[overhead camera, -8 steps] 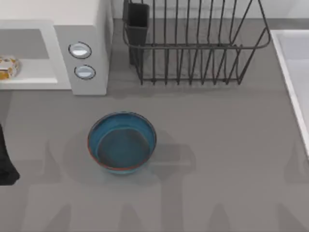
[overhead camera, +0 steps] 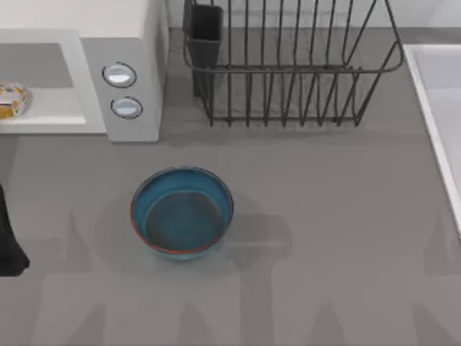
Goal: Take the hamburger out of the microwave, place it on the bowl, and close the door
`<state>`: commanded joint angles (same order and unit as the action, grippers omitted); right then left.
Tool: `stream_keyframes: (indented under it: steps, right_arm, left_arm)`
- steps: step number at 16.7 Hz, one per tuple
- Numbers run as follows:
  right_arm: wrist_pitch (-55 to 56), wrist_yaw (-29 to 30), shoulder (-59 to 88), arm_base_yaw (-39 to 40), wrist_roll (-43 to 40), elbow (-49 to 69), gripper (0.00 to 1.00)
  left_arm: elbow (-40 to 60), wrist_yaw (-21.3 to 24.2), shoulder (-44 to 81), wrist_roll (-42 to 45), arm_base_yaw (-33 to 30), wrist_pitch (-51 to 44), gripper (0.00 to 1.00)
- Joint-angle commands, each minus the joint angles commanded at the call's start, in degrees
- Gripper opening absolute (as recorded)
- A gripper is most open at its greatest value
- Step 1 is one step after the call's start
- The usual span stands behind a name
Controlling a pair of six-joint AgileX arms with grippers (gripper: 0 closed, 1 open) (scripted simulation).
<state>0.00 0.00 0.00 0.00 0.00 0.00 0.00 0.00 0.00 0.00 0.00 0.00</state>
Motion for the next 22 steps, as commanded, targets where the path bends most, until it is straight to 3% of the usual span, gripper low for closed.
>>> stream_keyframes:
  steps: [16,22]
  right_arm:
    - [0.00,0.00,0.00,0.00,0.00,0.00,1.00]
    - [0.00,0.00,0.00,0.00,0.00,0.00,1.00]
  left_arm:
    - [0.00,0.00,0.00,0.00,0.00,0.00,1.00]
    - [4.39,1.06,11.65,0.42,0.92,5.52,1.00]
